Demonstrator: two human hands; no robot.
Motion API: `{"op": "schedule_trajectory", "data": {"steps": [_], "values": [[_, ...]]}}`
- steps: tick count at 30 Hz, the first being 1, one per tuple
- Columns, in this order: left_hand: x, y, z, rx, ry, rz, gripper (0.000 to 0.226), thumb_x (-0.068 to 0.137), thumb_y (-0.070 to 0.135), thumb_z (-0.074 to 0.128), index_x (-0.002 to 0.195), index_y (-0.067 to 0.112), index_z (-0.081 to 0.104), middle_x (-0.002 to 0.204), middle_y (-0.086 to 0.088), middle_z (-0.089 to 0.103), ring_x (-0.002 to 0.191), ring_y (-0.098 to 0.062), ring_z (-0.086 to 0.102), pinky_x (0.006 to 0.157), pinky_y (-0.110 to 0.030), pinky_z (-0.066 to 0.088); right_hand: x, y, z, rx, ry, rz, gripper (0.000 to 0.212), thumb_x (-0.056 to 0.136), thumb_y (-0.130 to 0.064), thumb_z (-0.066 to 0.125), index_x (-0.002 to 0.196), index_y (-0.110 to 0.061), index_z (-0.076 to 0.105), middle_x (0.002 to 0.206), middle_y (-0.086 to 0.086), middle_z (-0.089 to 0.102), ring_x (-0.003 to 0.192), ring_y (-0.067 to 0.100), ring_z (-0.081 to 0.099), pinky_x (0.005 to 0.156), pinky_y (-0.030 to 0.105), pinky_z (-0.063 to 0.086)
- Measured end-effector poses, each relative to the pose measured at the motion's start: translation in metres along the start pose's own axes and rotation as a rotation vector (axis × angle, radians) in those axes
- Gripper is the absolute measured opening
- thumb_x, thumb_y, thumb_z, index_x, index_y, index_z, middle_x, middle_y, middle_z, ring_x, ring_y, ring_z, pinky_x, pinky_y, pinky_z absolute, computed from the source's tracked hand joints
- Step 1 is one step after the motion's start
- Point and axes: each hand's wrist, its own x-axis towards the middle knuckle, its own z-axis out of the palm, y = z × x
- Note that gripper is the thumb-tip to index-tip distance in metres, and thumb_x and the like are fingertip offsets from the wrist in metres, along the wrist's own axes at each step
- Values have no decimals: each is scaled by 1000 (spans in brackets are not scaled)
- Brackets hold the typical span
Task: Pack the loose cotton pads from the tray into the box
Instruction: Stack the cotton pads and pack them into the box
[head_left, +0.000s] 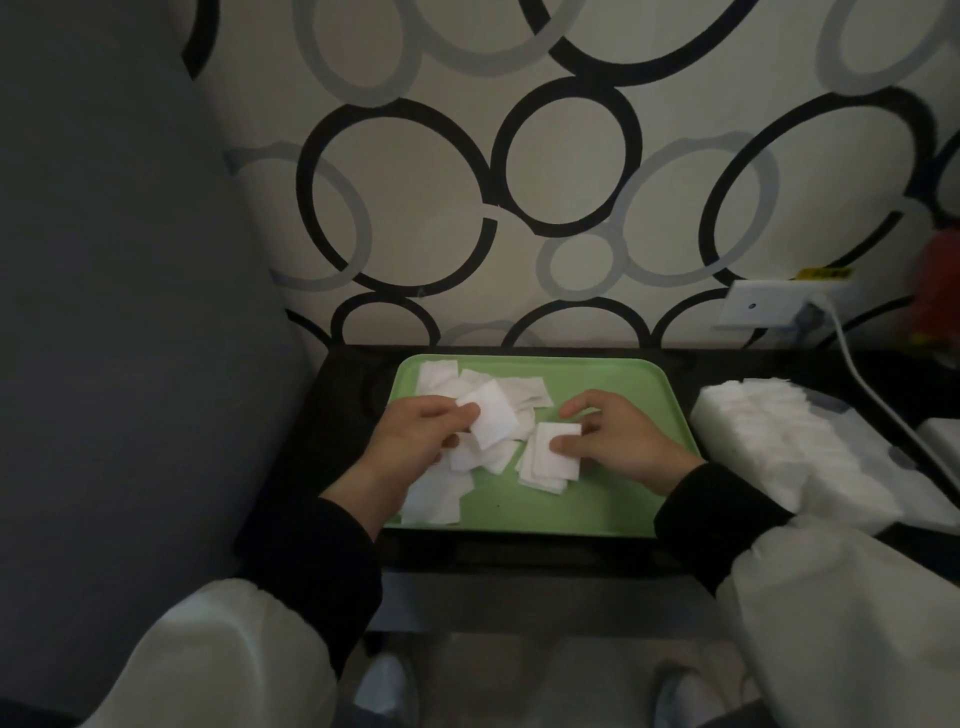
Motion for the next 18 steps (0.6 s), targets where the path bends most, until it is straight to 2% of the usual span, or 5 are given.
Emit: {"op": "schedule_trajectory", "data": {"steps": [4, 8, 12, 15, 18], "values": [[2, 3, 9, -79, -16, -18, 14, 89, 20, 73, 95, 8, 71, 87, -5, 73, 75, -16, 70, 67, -27, 54, -3, -4, 0, 19, -94, 27, 35, 80, -2, 76, 110, -12, 62, 103, 17, 71, 95, 34, 69, 87, 46, 56], [-2, 9, 16, -116, -46, -5, 10, 89, 12, 70, 98, 14, 67, 83, -1, 74, 73, -14, 72, 66, -28, 55, -6, -11, -1, 187, -58, 12, 26, 86, 1, 67, 109, -9, 63, 108, 18, 68, 97, 35, 69, 79, 44, 57], [-7, 13, 17, -103, -154, 44, 8, 91, 15, 67, 99, 18, 68, 83, 3, 74, 78, -14, 68, 64, -25, 50, -13, -20, -2, 348, -95, -1, 27, 87, 2, 66, 112, -8, 63, 106, 19, 68, 87, 29, 69, 67, 38, 59], [-12, 16, 19, -118, -248, 70, 9, 92, 14, 66, 100, 16, 68, 87, 0, 74, 78, -13, 69, 63, -25, 50, -17, -23, -2, 353, -100, -30, 31, 85, 3, 69, 113, -7, 63, 108, 23, 70, 92, 37, 70, 76, 46, 57], [-16, 17, 23, -119, -283, 82, 7, 91, 11, 68, 96, 16, 68, 84, 0, 74, 72, -10, 68, 55, -22, 48, -20, -26, 1, 369, -103, -52, 32, 83, 6, 69, 113, -4, 63, 110, 29, 67, 101, 47, 65, 85, 56, 54]]}}
